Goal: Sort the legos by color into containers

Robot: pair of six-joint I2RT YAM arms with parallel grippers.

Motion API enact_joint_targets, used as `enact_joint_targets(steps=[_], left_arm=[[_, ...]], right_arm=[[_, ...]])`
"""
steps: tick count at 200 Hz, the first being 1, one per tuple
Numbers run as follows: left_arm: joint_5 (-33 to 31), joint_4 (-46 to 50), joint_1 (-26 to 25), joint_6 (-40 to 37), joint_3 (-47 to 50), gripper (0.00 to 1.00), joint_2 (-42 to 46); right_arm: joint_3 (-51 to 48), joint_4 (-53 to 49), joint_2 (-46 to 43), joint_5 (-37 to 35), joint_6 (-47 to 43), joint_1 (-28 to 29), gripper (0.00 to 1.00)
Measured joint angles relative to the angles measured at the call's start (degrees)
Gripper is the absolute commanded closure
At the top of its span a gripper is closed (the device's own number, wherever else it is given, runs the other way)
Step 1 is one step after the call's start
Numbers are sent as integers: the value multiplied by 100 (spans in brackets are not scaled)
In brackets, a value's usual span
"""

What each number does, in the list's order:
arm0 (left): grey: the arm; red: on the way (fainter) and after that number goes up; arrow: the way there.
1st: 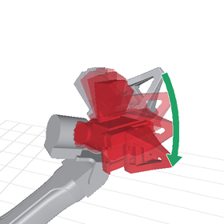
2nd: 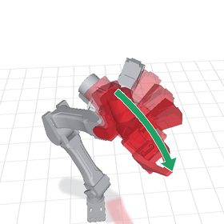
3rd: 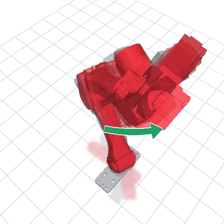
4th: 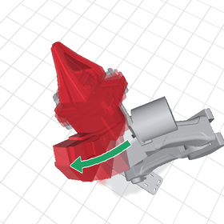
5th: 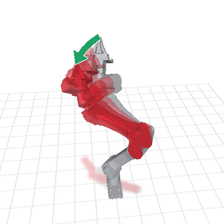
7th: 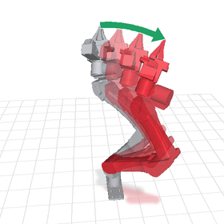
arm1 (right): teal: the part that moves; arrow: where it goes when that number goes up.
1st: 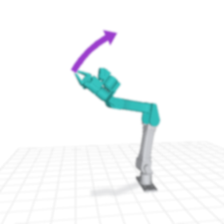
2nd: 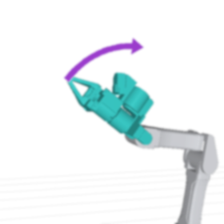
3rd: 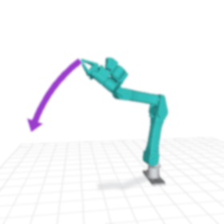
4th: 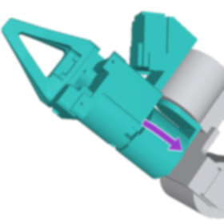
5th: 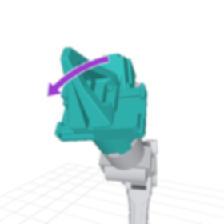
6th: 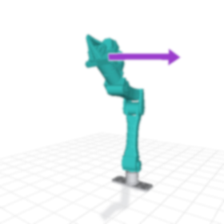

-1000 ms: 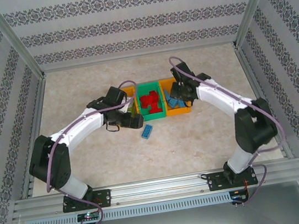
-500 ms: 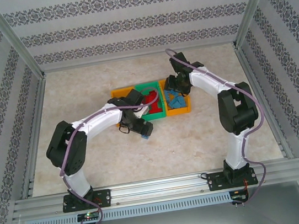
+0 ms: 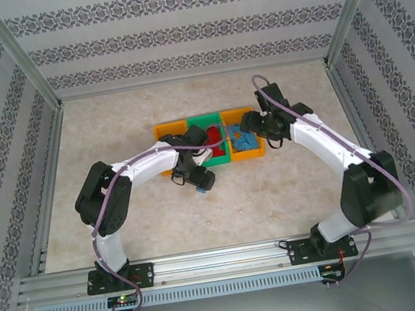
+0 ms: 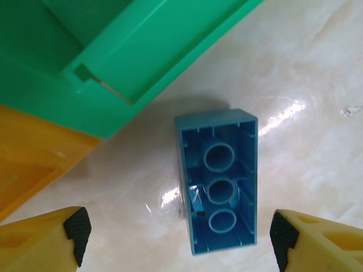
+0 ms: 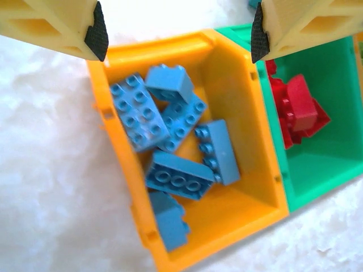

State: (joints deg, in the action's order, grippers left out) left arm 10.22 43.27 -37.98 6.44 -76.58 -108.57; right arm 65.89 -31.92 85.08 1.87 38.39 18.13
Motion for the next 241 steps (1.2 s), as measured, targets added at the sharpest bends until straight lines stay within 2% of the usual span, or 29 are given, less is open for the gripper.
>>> enact_joint_targets(steps=[34, 62, 125, 146, 203, 241], left_arm=[[-44, 4, -109, -2, -33, 18, -184], [-59, 4, -216, 15, -46, 26, -210], [-280, 9, -302, 138, -162, 64, -494], [-302, 44, -313, 153, -195, 73, -490], [-234, 271, -323, 155, -560, 76, -120], [236, 391, -319, 289, -2282, 76, -105]], right_arm=[[-721, -7, -470, -197, 109, -2, 29], [-1060, -31, -807, -299, 210, -42, 29], [-1307, -48, -1290, -420, 238, -264, 28], [-1434, -59, -1423, -426, 245, -313, 28], [-1851, -85, -1858, -446, 345, -415, 28], [-2269, -79, -2081, -437, 457, -415, 28]])
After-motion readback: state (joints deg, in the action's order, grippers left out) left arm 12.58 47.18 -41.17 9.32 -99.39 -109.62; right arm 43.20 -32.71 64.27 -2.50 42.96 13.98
